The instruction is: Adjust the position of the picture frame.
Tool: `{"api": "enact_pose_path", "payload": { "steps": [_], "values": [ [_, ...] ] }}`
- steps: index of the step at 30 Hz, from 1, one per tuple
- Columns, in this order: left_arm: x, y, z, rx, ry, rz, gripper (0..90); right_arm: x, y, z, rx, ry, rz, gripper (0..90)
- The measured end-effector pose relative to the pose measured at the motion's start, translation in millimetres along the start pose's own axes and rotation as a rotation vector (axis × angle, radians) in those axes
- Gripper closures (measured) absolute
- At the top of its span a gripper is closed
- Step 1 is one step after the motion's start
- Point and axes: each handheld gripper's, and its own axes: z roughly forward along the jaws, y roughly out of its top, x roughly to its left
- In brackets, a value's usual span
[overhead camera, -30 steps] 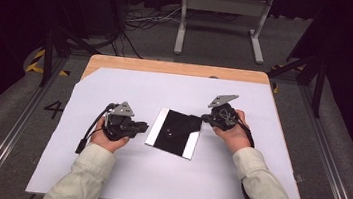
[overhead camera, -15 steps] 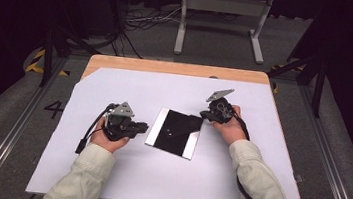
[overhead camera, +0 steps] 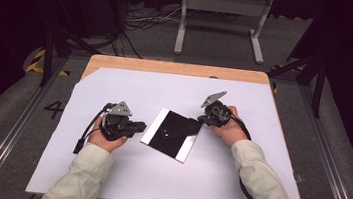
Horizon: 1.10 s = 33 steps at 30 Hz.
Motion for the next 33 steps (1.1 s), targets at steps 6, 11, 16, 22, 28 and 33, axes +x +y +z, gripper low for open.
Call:
{"api": "enact_pose_path", "payload": {
  "steps": [6, 11, 16, 22, 28, 33],
  "values": [
    [3.1, -3.3, -5.5, 0.001, 0.02, -0.014, 83.3, 17.6, -1.8, -4.5, 0.015, 0.024, -0.048, 90.0],
    [6.7, -6.3, -12.1, -0.007, 0.034, -0.026, 83.4, 33.7, -7.8, -9.7, 0.006, 0.054, -0.065, 90.0],
    [8.7, -8.3, -14.6, -0.01, 0.039, -0.037, 83.4, 48.2, -11.5, -13.7, 0.005, 0.063, -0.09, 90.0],
    [9.4, -11.6, -16.5, -0.008, 0.053, -0.034, 83.2, 76.0, -16.3, -19.6, -0.005, 0.117, -0.122, 90.0],
    [7.3, -17.0, -22.0, -0.018, 0.077, -0.03, 82.8, 100.0, -18.7, -22.7, -0.021, 0.147, -0.147, 90.0],
    [5.6, -22.5, -28.0, -0.034, 0.084, -0.031, 82.5, 115.4, -23.4, -25.1, -0.046, 0.149, -0.146, 90.0]
  ]
}}
